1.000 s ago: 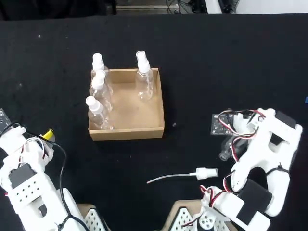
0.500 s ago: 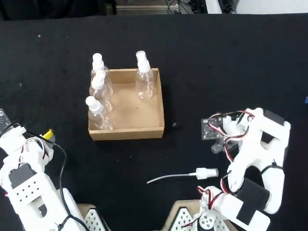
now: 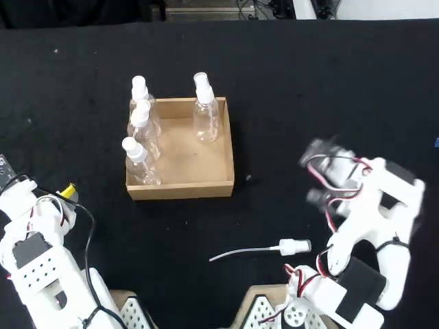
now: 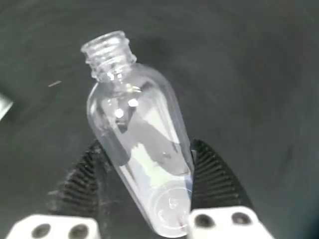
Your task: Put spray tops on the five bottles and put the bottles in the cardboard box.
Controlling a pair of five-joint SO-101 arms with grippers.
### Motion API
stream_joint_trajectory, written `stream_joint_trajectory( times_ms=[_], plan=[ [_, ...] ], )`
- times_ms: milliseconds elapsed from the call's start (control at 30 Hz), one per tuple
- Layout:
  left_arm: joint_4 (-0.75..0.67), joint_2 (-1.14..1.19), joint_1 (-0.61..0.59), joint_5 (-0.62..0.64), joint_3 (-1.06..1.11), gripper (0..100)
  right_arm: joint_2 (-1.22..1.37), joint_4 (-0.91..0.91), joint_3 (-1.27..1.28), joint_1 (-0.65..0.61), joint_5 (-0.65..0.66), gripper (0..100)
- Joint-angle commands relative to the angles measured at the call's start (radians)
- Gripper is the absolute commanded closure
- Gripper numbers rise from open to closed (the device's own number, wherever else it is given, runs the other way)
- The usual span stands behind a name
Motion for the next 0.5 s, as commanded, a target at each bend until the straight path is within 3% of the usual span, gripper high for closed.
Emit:
stream_joint_trajectory(
  times_ms=[0, 167, 467],
  plan=[
    [-0.018, -0.009, -0.005, 0.006, -0.008, 70, -0.018, 0.011, -0.085, 0.098, -0.368, 86.7],
    [-0.017, -0.009, -0.005, 0.006, -0.008, 70, -0.018, 0.101, -0.068, 0.127, -0.359, 66.1],
    [-0.015, -0.009, -0.005, 0.006, -0.008, 70, -0.018, 0.132, -0.134, -0.003, -0.356, 72.8]
  ],
)
